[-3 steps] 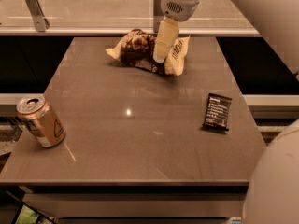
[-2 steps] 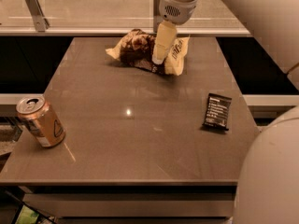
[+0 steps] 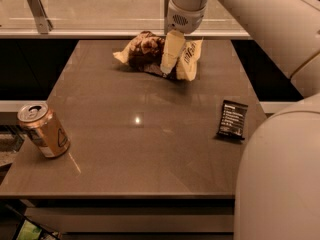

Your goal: Move brown chip bag near orange can

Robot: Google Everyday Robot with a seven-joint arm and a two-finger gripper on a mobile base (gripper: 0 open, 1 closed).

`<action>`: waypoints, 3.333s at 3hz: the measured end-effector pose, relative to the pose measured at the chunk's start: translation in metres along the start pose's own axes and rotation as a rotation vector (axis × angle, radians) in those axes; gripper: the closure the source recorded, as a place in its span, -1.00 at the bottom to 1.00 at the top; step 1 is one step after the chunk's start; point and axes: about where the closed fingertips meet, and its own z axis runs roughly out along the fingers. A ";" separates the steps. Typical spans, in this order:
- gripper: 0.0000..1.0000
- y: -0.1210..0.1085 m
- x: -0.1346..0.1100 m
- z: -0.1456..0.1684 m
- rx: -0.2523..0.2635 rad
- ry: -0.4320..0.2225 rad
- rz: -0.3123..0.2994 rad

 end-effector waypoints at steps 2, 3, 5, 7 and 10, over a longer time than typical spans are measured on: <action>-1.00 -0.007 -0.009 0.011 -0.001 0.026 0.013; -1.00 -0.017 -0.025 0.029 -0.009 0.066 0.026; -0.65 -0.031 -0.046 0.050 0.002 0.087 0.046; 0.28 -0.035 -0.052 0.058 0.013 0.070 0.043; 1.00 -0.037 -0.056 0.065 0.019 0.060 0.041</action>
Offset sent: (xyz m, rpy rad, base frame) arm 0.0276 0.0116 -0.0113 -0.0512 0.0414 -0.0478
